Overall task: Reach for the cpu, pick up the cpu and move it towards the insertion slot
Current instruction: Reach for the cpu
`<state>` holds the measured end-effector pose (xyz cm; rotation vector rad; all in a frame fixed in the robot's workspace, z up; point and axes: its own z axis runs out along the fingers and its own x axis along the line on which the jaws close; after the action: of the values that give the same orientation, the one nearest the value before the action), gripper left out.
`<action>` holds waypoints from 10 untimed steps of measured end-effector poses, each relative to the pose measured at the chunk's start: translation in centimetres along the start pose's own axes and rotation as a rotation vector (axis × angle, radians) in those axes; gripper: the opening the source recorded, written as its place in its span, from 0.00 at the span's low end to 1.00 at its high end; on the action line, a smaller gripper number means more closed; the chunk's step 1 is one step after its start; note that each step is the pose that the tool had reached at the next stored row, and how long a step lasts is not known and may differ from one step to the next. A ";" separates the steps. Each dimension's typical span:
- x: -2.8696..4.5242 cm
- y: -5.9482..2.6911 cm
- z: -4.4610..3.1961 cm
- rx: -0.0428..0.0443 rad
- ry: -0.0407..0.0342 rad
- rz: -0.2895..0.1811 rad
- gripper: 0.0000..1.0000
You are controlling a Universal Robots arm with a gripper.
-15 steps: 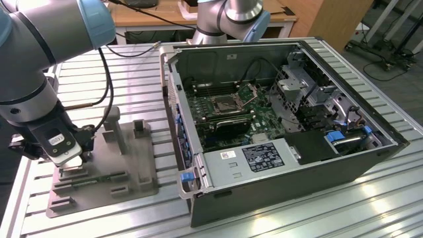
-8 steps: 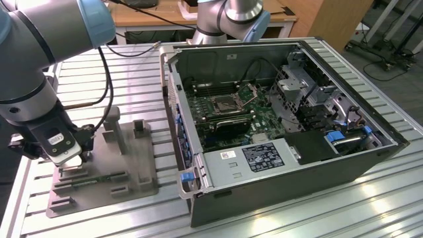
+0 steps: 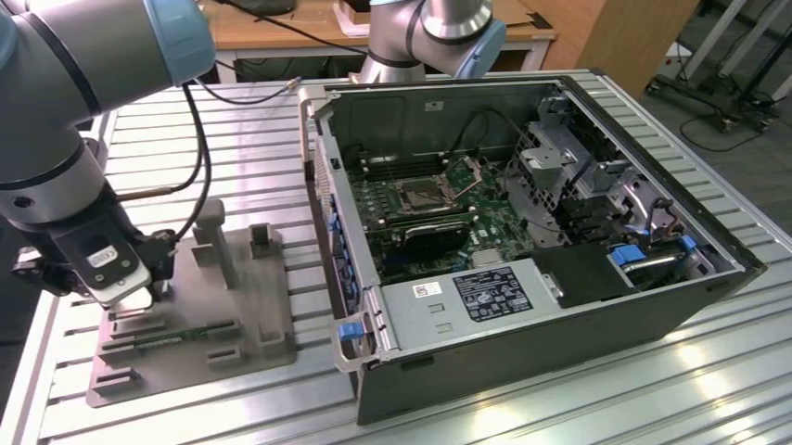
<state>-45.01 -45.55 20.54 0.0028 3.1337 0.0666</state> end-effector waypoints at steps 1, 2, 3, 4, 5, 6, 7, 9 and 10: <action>0.00 0.00 -0.08 -0.0001 -0.0001 0.000 0.54; 0.00 0.01 -0.16 -0.0002 -0.0003 0.000 0.54; 0.00 0.01 -0.23 -0.0001 -0.0002 0.000 0.54; -0.01 0.02 -0.30 -0.0002 -0.0003 0.000 0.54; -0.01 0.02 -0.34 -0.0002 -0.0003 0.000 0.54; -0.01 0.02 -0.37 -0.0003 -0.0004 0.000 0.54; -0.01 0.02 -0.39 -0.0003 -0.0004 0.000 0.54; -0.01 0.02 -0.42 -0.0001 -0.0002 0.000 0.54; -0.01 0.02 -0.43 -0.0001 -0.0002 0.000 0.54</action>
<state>-45.00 -45.54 20.96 0.0028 3.1334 0.0668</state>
